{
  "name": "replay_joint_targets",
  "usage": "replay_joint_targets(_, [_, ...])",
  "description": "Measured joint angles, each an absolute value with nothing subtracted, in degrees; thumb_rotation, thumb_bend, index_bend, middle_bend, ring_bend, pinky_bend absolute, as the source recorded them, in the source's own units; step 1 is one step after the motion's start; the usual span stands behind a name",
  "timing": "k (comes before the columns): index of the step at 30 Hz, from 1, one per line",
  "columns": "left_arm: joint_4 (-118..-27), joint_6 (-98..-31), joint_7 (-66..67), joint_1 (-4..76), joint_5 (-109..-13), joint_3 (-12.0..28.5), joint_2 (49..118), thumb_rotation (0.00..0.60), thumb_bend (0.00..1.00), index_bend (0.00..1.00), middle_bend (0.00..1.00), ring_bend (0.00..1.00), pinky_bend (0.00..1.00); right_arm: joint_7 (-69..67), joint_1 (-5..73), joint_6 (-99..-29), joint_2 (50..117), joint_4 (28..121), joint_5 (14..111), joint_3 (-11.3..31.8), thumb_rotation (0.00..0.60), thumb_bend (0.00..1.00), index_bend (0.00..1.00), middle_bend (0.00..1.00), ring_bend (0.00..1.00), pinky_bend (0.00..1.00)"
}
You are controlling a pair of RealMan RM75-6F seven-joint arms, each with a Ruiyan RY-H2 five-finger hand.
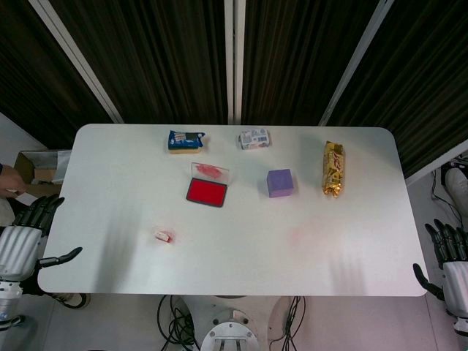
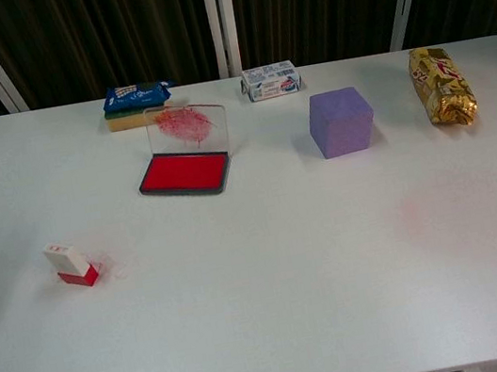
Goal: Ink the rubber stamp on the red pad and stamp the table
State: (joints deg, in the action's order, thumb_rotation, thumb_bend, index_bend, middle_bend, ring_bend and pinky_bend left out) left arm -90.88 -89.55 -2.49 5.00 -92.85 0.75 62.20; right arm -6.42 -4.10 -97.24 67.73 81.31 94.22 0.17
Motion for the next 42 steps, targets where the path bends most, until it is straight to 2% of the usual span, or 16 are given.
replay_joint_targets(8, [-90.7,-89.8,-2.1,4.7,-93.2,0.5,62.3,0.112,0.05,0.08,0.08,0.08,0.21,-6.3,-4.0,-97.3,67.7,81.4,94.7,0.1,0.6,0.24,0.0,0.0,0.0,0.0])
replay_joint_targets(12, [-90.8,-89.6,-1.6,5.1,-93.7,0.5,62.0,0.149,0.05,0.08,0.07,0.08,0.21,-6.6,-4.1,-97.4,67.6,81.4,94.2,0.4,0.6,0.24,0.0,0.0,0.0,0.0])
replay_joint_targets(15, [-90.6,-89.2,-1.8,5.7,-94.3,0.6,62.0,0.239,0.05,0.08,0.06,0.09,0.24,-6.7,-3.9,-97.0,67.6,81.4,94.0,0.7,0.6,0.24,0.0,0.0,0.0,0.0])
replay_joint_targets(16, [-90.5,-88.9,-2.1,6.0,-94.5,0.6,62.1,0.3,0.05,0.08,0.06,0.11,0.28,-6.7,-3.8,-96.9,67.7,81.4,93.9,0.7,0.6,0.25,0.0,0.0,0.0,0.0])
replay_joint_targets(17, [-90.1,-88.6,-2.7,6.3,-94.9,0.5,62.2,0.325,0.05,0.08,0.06,0.13,0.3,-6.6,-3.7,-96.7,67.7,81.4,93.9,0.7,0.6,0.25,0.0,0.0,0.0,0.0])
replay_joint_targets(18, [-89.7,-88.4,-3.2,6.7,-95.1,0.5,62.4,0.39,0.05,0.08,0.06,0.19,0.38,-6.4,-3.5,-96.5,67.8,81.4,93.8,0.8,0.6,0.25,0.0,0.0,0.0,0.0])
replay_joint_targets(19, [-89.2,-88.1,-3.6,7.0,-95.5,0.5,62.5,0.483,0.06,0.08,0.08,0.33,0.53,-6.3,-3.5,-96.4,67.8,81.4,93.8,0.8,0.6,0.25,0.0,0.0,0.0,0.0])
replay_joint_targets(20, [-88.5,-87.8,-4.0,7.5,-96.0,0.5,62.7,0.558,0.06,0.08,0.11,0.51,0.71,-6.2,-3.4,-96.2,67.8,81.5,93.7,0.9,0.6,0.25,0.0,0.0,0.0,0.0])
replay_joint_targets(21, [-88.2,-87.6,-4.3,7.9,-96.5,0.4,62.8,0.596,0.06,0.08,0.15,0.66,0.83,-6.1,-3.2,-96.1,67.7,81.5,93.7,1.0,0.6,0.25,0.0,0.0,0.0,0.0])
replay_joint_targets(23, [-87.5,-87.0,-4.1,8.9,-98.1,0.3,63.2,0.6,0.06,0.1,0.22,0.86,0.96,-6.0,-3.2,-96.2,67.5,81.6,93.6,1.2,0.6,0.24,0.0,0.0,0.0,0.0])
replay_joint_targets(25, [-87.1,-86.3,-3.1,9.7,-99.3,0.2,63.5,0.6,0.06,0.12,0.26,0.92,0.99,-6.1,-3.1,-96.2,67.3,81.8,93.4,1.3,0.6,0.25,0.0,0.0,0.0,0.0])
replay_joint_targets(31, [-86.7,-81.2,-0.5,13.4,-101.9,-0.8,65.6,0.6,0.06,0.22,0.27,0.93,1.0,-6.2,-3.4,-96.6,67.1,81.7,93.4,1.3,0.6,0.25,0.0,0.0,0.0,0.0])
replay_joint_targets(42, [-83.4,-73.2,0.4,19.4,-103.3,-1.5,72.6,0.6,0.09,0.24,0.27,0.96,1.0,-6.7,-4.3,-97.8,66.8,81.3,93.1,1.4,0.6,0.24,0.0,0.0,0.0,0.0])
